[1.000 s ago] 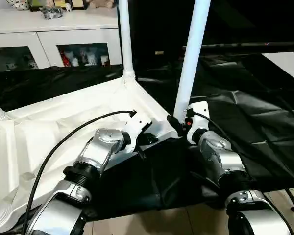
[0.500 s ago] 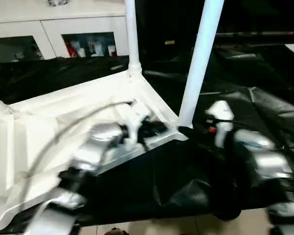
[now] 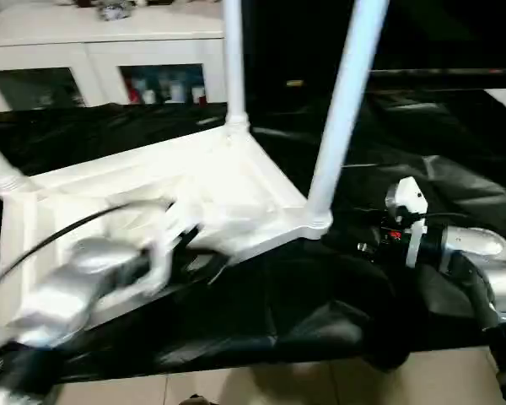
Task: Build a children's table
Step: Rotate leg to tighten, then rotate table base
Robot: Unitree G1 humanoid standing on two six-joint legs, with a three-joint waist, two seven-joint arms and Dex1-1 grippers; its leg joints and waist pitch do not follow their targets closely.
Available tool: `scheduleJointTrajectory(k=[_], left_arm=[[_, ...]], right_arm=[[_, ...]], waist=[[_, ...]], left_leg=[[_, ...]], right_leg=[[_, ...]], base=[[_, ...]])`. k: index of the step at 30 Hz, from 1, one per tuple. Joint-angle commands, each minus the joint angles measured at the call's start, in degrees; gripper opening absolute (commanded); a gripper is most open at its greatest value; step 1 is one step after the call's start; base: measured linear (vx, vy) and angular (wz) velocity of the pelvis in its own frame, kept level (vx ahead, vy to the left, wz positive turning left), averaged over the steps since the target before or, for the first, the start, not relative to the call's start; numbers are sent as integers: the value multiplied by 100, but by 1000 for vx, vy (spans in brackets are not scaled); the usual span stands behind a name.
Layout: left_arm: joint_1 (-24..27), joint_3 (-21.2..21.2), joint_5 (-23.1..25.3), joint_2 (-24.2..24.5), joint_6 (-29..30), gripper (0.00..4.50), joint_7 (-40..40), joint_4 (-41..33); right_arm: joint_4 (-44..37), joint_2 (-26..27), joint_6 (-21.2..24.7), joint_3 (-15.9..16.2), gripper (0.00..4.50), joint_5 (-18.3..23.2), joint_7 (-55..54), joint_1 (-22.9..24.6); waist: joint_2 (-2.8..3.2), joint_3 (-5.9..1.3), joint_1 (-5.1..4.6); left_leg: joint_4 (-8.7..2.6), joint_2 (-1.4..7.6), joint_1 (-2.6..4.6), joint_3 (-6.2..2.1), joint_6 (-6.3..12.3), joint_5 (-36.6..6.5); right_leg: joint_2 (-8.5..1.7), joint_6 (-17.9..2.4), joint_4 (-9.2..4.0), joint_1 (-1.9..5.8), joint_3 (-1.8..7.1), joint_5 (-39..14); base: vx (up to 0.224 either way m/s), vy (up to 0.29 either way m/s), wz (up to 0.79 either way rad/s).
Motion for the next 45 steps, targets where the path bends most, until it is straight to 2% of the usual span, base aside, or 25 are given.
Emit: scheduleJointTrajectory(k=[1, 2, 3, 4, 5, 7, 9, 10, 11, 12, 13, 15, 17, 20, 21, 22, 24, 25, 27, 29, 30, 32, 37, 39, 45], left_arm=[[27, -75, 115, 37, 83, 239, 51, -125], [48, -89, 137, 57, 111, 249, 87, -138], [62, -113, 163, 82, 163, 249, 145, -149], [75, -141, 216, 94, 212, 253, 233, -155], [77, -152, 247, 95, 222, 253, 272, -150], [94, -195, 233, 155, 339, 274, 388, -233], [140, -265, 298, 247, 457, 295, 488, -300], [140, -271, 311, 256, 467, 294, 493, -294], [141, -271, 313, 255, 467, 296, 494, -294], [152, -277, 354, 257, 483, 306, 516, -304], [158, -283, 371, 260, 493, 333, 527, -312], [166, -296, 396, 269, 508, 337, 549, -323], [193, -352, 462, 312, 512, 337, 668, -325], [198, -384, 440, 343, 534, 374, 740, -345], [201, -385, 434, 338, 537, 377, 751, -352], [203, -383, 435, 332, 540, 377, 757, -357], [220, -389, 471, 302, 528, 398, 777, -353], [227, -396, 489, 291, 515, 419, 790, -345], [233, -431, 532, 287, 481, 419, 839, -324], [226, -440, 548, 274, 440, 429, 899, -310], [205, -441, 566, 246, 398, 441, 981, -287], [184, -450, 588, 246, 351, 441, 1025, -272], [111, -471, 653, 247, 208, 441, 1078, -183], [94, -495, 672, 226, 123, 441, 1110, -165], [170, -389, 486, 145, -207, 441, 1016, -248]], right_arm=[[69, 295, -91, 270, 348, -115, -284, -137], [146, 432, -158, 321, 348, -180, -419, -177], [344, 686, -257, 345, 348, -242, -648, -268], [676, 1077, -487, 346, 348, -362, -1061, -413], [824, 1252, -590, 337, 348, -396, -1224, -479], [1082, 1614, -640, 291, 348, -321, -1524, -617], [1705, 2259, -887, 85, 348, -225, -2138, -943], [1837, 2367, -967, 43, 348, -228, -2259, -1013], [1853, 2377, -977, 35, 348, -228, -2278, -1021], [2229, 2581, -1212, -136, 348, -213, -2688, -1219], [2388, 2652, -1311, -205, 348, -204, -2849, -1302], [2572, 2726, -1429, -309, 348, -187, -3077, -1399], [3238, 2828, -1783, -731, 348, -98, -3795, -1744], [3787, 2776, -2071, -1134, 348, 62, -4371, -2030], [3925, 2720, -2128, -1277, 348, 150, -4532, -2112], [4057, 2686, -2198, -1374, 348, 196, -4633, -2185], [4314, 2559, -2388, -1533, 348, 208, -4887, -2323], [4392, 2505, -2450, -1573, 348, 196, -4968, -2365], [4575, 2392, -2612, -1682, 348, 178, -5148, -2464], [4728, 2293, -2745, -1761, 348, 165, -5303, -2545], [4903, 2148, -2878, -1872, 348, 180, -5461, -2641], [5039, 2010, -2983, -1943, 348, 175, -5612, -2717], [5342, 1578, -3201, -2115, 348, 145, -5801, -2916], [5430, 1395, -3281, -2125, 348, 101, -5814, -2980], [5682, 986, -3330, -2177, 348, 32, -5652, -3131]], waist=[[-7, -282, -38], [-3, -300, -76], [-55, -301, -86], [-14, -302, -83], [-29, -300, -106], [-13, -306, -133], [6, -315, -153], [-26, -313, -175], [2, -320, -145], [-10, -322, -143], [4, -323, -141], [-8, -347, -113], [-23, -362, -93], [-39, -361, -90], [-106, -365, -66], [-64, -362, -43], [-103, -367, -42], [-116, -371, -37], [-125, -379, -15], [-146, -403, 7], [-140, -415, 24], [-139, -420, 53], [-137, -439, 78], [-158, -442, 60], [-165, -458, 45]], left_leg=[[-468, 217, 187, -240, -150, -2630], [-503, 237, 152, -274, -190, -2654], [-529, 248, 140, -276, -187, -2651], [-548, 261, 166, -282, -236, -2695], [-546, 258, 192, -286, -291, -2783], [-582, 273, 155, -310, -324, -2875], [-619, 293, 176, -314, -390, -2965], [-621, 284, 180, -295, -407, -2964], [-614, 276, 227, -266, -430, -2933], [-610, 278, 234, -252, -443, -2897], [-620, 272, 227, -244, -472, -2832], [-625, 270, 211, -230, -480, -2676], [-620, 252, 204, -204, -468, -2414], [-581, 217, 214, -169, -389, -2346], [-559, 215, 218, -162, -322, -2254], [-548, 221, 252, -140, -312, -2233], [-543, 217, 250, -124, -325, -2220], [-540, 209, 236, -126, -324, -2173], [-525, 209, 226, -118, -296, -2094], [-525, 208, 146, -128, -243, -1802], [-523, 212, 149, -129, -239, -1740], [-501, 205, 175, -101, -223, -1640], [-483, 191, 126, -103, -182, -1517], [-476, 182, 72, -115, -132, -1423], [-427, 167, 38, -106, 33, -1203]], right_leg=[[-358, -196, -769, 114, 222, -4125], [-355, -198, -747, 179, 199, -3936], [-348, -188, -752, 194, 197, -3860], [-355, -254, -729, 169, 213, -3742], [-362, -336, -718, 140, 213, -3684], [-372, -363, -686, 196, 218, -3546], [-357, -483, -646, 172, 253, -3237], [-355, -564, -635, 156, 281, -3077], [-348, -633, -627, 117, 319, -2928], [-349, -675, -614, 102, 341, -2830], [-342, -763, -585, 111, 366, -2671], [-330, -805, -534, 136, 385, -2392], [-328, -926, -485, 135, 431, -2094], [-327, -1010, -475, 113, 478, -2079], [-344, -1001, -469, 121, 496, -2181], [-338, -969, -488, 84, 513, -2216], [-308, -958, -474, 81, 508, -2156], [-296, -953, -452, 93, 502, -2119], [-297, -951, -432, 95, 512, -2068], [-290, -958, -372, 164, 501, -1827], [-294, -957, -363, 169, 495, -1779], [-266, -982, -349, 139, 494, -1598], [-250, -981, -310, 186, 473, -1384], [-261, -968, -301, 228, 464, -1341], [-259, -1135, -281, 262, 449, -1121]], base=[[0, 0, 0], [0, 0, 0], [0, 0, 0], [0, 0, 0], [0, 0, 0], [0, 0, 0], [0, 0, 0], [0, 0, 0], [0, 0, 0], [0, 0, 0], [0, 0, 0], [0, 0, 0], [0, 0, 0], [0, 0, 0], [0, 0, 0], [0, 0, 0], [0, 0, 0], [0, 0, 0], [0, 0, 0], [0, 0, 0], [0, 0, 0], [0, 0, 0], [0, 0, 0], [0, 0, 0], [0, 0, 0]])
